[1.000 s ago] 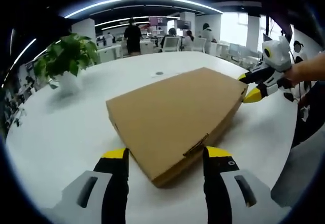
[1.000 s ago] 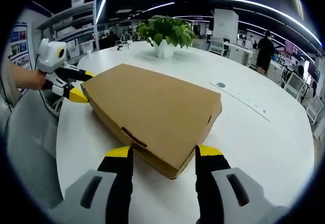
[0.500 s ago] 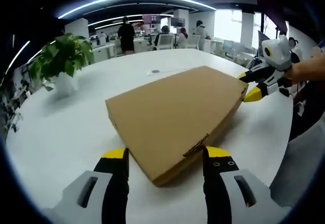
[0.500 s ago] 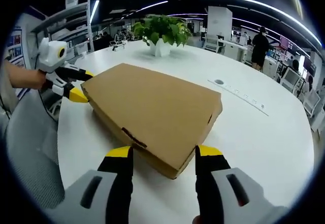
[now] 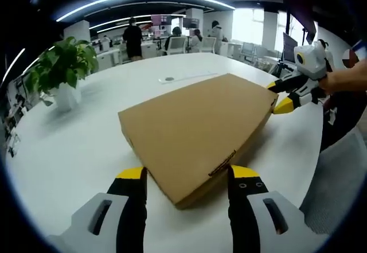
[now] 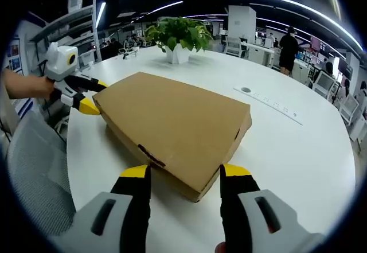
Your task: Operate the shoe box by opening the lid, removing the specified soft item, and placing it in the target area until the item is outside and the box remains undamaged.
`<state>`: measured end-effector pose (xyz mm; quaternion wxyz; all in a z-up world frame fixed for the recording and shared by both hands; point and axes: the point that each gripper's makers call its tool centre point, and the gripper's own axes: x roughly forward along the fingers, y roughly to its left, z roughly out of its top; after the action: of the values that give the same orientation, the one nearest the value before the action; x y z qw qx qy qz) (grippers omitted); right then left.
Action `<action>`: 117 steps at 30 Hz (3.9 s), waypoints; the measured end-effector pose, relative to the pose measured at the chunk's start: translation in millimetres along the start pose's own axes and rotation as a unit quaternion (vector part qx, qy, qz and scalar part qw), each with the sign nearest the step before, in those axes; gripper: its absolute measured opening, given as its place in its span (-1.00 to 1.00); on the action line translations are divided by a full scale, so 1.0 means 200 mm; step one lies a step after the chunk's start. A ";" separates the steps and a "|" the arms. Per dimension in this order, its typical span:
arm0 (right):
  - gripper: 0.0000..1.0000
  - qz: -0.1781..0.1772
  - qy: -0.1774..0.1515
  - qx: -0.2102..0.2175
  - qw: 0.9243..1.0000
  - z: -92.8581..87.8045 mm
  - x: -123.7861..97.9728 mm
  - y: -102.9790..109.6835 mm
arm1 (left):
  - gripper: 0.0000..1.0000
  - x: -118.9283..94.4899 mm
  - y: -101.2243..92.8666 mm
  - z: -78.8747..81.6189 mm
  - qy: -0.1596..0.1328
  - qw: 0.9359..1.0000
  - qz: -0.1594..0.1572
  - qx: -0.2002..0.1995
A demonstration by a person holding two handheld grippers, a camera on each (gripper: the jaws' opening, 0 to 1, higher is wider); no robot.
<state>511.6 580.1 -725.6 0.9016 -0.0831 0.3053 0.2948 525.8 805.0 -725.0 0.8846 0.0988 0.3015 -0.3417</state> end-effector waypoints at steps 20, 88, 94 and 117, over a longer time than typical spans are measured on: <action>-0.16 -0.010 -0.003 0.027 1.000 -0.02 -0.03 0.14 | 0.11 -0.06 0.05 -0.05 0.017 0.999 -0.032 0.024; -0.24 0.012 -0.052 0.039 0.998 0.04 0.05 0.46 | 0.13 -0.28 0.26 -0.16 0.034 0.996 -0.061 0.047; -0.24 0.008 -0.058 0.033 0.998 0.05 0.06 0.47 | 0.18 -0.28 0.25 -0.15 0.025 0.998 -0.057 0.025; -0.09 0.011 -0.091 0.015 0.996 0.14 -0.02 0.50 | 0.33 -0.35 0.22 -0.04 -0.010 0.999 -0.037 0.023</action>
<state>465.2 668.1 -697.3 0.9233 -0.0393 0.2273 0.3070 510.1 878.6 -691.7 0.8719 0.1047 0.2881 -0.3819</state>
